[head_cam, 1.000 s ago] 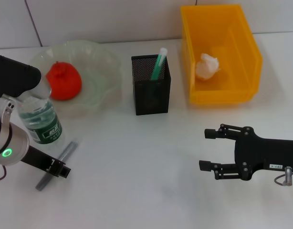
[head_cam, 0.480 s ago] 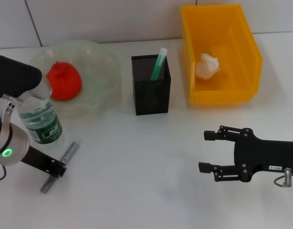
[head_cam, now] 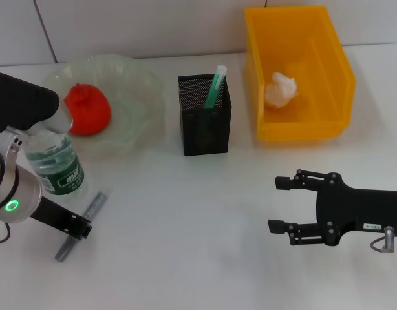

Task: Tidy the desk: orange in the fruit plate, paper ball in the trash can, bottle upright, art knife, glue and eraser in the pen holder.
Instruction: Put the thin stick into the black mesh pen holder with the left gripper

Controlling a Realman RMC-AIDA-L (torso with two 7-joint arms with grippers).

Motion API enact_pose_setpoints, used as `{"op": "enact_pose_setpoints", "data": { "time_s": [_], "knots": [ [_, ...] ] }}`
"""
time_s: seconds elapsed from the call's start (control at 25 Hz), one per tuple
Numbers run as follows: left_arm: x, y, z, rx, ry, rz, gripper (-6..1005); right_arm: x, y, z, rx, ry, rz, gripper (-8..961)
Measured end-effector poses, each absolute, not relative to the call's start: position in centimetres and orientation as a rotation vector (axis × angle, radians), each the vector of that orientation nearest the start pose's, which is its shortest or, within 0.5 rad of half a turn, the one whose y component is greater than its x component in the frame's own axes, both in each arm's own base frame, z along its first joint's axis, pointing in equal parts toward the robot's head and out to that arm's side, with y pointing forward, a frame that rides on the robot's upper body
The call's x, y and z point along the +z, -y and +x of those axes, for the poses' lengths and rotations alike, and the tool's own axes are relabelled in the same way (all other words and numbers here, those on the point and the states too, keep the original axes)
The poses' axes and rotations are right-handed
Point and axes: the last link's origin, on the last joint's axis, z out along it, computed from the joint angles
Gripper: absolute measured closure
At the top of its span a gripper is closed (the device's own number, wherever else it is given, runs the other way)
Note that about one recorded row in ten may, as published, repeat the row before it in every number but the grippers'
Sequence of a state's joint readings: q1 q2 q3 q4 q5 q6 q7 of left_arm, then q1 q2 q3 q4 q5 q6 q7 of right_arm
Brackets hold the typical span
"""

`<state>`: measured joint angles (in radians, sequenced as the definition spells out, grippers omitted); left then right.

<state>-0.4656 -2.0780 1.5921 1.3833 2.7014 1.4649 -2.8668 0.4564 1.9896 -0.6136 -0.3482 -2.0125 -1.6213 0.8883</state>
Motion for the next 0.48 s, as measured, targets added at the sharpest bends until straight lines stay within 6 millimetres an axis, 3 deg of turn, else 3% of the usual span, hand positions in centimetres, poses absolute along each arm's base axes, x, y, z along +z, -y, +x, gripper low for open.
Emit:
{"op": "enact_pose_setpoints", "data": {
  "time_s": [0.48],
  "knots": [
    [-2.52, -32.83, -21.65, 0.604, 1.167, -2.357, 671, -0.98, -28.04, 30.98, 0.729, -0.349, -2.733, 125]
  ]
}}
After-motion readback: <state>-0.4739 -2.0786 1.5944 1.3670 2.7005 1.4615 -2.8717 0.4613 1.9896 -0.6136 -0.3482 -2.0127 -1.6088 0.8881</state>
